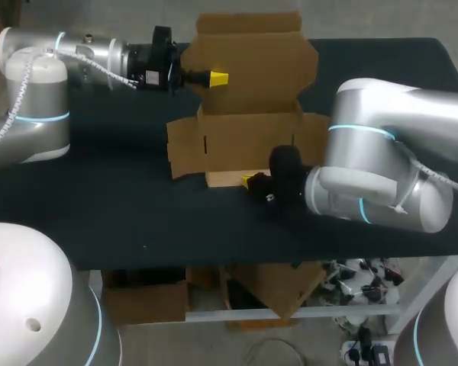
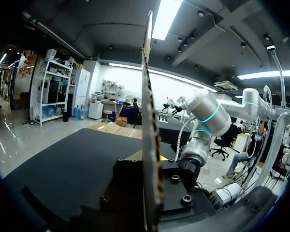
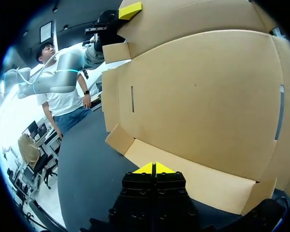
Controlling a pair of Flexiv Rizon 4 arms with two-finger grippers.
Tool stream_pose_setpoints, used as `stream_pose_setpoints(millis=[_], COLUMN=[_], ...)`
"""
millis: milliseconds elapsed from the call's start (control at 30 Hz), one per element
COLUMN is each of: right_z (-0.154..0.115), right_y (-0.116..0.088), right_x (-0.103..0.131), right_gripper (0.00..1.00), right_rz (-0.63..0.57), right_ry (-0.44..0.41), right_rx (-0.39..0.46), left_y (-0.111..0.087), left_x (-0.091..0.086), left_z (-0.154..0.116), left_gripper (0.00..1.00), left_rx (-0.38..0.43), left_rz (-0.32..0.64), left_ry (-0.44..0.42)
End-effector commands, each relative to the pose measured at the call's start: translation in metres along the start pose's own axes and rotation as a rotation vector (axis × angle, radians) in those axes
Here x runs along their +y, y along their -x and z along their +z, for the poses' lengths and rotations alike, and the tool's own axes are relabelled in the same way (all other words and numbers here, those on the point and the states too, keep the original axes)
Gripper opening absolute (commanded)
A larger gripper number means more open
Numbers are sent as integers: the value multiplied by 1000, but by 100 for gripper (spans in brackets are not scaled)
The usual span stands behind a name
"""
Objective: Assemble the packaging by folding the flat box into shape, placing the metal phone stand inside, and closing the box properly
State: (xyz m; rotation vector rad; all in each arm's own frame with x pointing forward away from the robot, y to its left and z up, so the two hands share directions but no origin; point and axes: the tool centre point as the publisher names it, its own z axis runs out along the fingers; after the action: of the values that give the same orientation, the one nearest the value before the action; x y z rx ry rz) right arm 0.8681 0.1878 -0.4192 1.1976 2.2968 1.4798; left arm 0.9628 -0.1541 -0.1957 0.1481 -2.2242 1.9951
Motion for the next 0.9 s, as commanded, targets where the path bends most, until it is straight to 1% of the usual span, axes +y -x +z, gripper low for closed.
stream_pose_setpoints(millis=[33,267,633,800,900], right_z=[4,5,-3,-2,2], right_y=[-6,-7,-21,-23,-18], right_x=[-3,-4,3,5,3], right_gripper=[0,0,0,0,0], right_rz=[-7,-10,-49,-53,-43], right_ry=[14,12,32,29,22], right_rx=[-84,-107,-149,-164,-179], left_y=[1,1,1,1,1], left_x=[1,1,1,1,1], left_z=[-1,-1,-1,-1,-1], left_gripper=[0,0,0,0,0], left_rx=[5,5,5,5,5], left_rz=[0,0,0,0,0], left_ry=[-1,-1,-1,-1,-1])
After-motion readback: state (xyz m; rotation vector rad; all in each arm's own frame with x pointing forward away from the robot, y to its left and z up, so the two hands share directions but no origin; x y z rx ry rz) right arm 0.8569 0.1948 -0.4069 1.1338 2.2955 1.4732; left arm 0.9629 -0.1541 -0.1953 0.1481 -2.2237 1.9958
